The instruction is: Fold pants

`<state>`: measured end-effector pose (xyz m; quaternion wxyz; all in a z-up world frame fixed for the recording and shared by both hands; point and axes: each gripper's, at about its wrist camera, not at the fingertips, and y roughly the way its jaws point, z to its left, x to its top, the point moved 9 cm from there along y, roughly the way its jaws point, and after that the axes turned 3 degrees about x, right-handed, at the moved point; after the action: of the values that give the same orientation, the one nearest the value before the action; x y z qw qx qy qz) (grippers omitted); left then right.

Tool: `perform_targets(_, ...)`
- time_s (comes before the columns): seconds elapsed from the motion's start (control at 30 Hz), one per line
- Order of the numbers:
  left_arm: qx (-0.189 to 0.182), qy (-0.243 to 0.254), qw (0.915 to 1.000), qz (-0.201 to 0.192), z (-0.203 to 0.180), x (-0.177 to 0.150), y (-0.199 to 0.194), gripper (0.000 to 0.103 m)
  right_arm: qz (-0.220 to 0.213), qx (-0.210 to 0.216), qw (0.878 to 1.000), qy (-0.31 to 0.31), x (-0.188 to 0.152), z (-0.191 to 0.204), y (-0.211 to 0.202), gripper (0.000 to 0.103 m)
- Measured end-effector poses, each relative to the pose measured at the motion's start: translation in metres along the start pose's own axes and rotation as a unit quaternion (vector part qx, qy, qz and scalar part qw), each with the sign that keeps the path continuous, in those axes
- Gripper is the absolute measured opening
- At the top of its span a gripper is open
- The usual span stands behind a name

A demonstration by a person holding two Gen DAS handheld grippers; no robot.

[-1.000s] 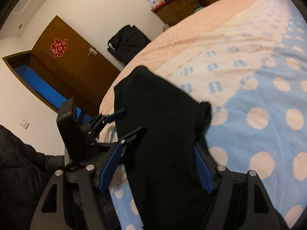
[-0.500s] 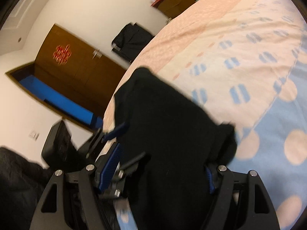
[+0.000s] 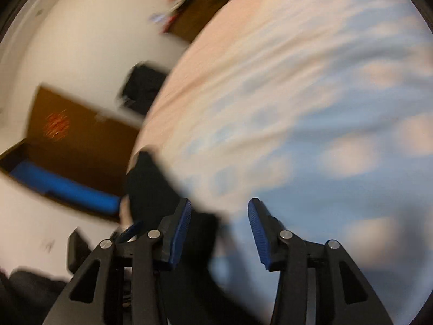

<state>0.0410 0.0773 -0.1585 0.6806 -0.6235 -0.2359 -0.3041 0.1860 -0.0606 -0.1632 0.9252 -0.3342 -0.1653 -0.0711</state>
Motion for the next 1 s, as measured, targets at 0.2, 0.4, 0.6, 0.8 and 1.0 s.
perform_targets(0.2,-0.001,0.008,0.9999,-0.007,-0.003,0.004,0.001,0.094,-0.055,-0.103,0.985,-0.128,-0.031,0.069,-0.043,0.048)
perform_targets(0.4,0.005,-0.008,0.9995,-0.029,0.026,0.026,-0.018,0.094,-0.017,-0.161,0.973,-0.161,-0.102,0.080,0.016,0.046)
perform_targets(0.6,0.040,-0.082,0.9942,-0.057,0.098,0.045,-0.034,0.102,-0.091,-0.179,0.970,-0.137,-0.103,0.094,0.001,0.046)
perform_targets(0.8,0.029,-0.211,0.9771,-0.008,0.137,0.032,0.002,0.102,-0.208,-0.099,0.965,-0.124,-0.140,0.159,-0.028,0.055)
perform_targets(1.0,0.070,-0.205,0.9759,0.025,0.120,0.017,0.029,0.101,-0.171,-0.099,0.977,-0.078,-0.193,0.140,-0.005,0.055)
